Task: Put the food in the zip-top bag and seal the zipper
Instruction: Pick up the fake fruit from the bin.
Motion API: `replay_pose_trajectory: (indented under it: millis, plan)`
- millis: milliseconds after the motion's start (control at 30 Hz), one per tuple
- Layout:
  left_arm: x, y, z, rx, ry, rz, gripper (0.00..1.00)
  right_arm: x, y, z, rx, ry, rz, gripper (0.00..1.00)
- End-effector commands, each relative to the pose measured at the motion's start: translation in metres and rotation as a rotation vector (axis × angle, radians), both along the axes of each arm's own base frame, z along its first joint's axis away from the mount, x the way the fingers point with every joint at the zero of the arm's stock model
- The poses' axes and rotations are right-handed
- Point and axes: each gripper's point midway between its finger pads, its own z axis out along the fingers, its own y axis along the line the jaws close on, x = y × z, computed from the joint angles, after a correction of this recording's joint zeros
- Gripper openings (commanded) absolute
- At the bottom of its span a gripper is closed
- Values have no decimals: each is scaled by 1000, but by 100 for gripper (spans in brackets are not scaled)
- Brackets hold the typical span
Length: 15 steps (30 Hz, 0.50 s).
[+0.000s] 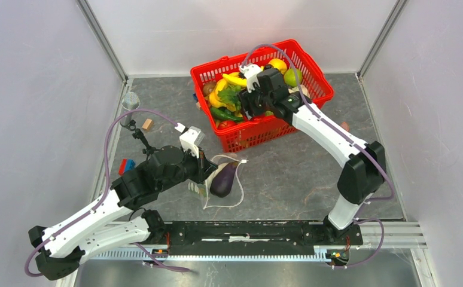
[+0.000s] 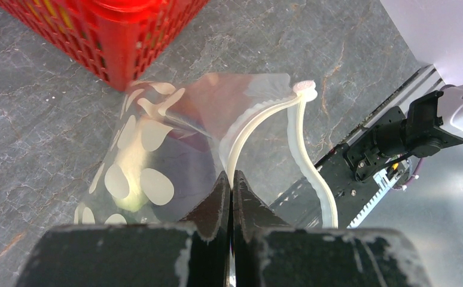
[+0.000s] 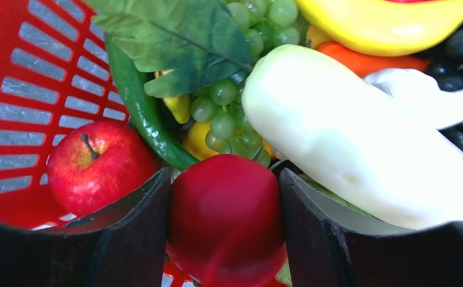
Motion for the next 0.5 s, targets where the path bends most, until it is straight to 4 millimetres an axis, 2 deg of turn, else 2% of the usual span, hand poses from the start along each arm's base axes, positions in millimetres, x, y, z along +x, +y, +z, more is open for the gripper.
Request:
replay_pose_trajectory:
  millis: [0,233,333,467]
  plan:
    - [1,-2,7,-42,-1,14,2,-2,-53,1,-47,-7,-113,40]
    - [0,-5,8,-41,5,-2,2,16,-33,38,170,-112,-85,41]
    - [0,-4,7,-41,5,-1,2,18,-22,55,252,-151,-57,41]
    - [-1,-2,6,-39,6,4,2,18,-19,74,310,-194,-51,41]
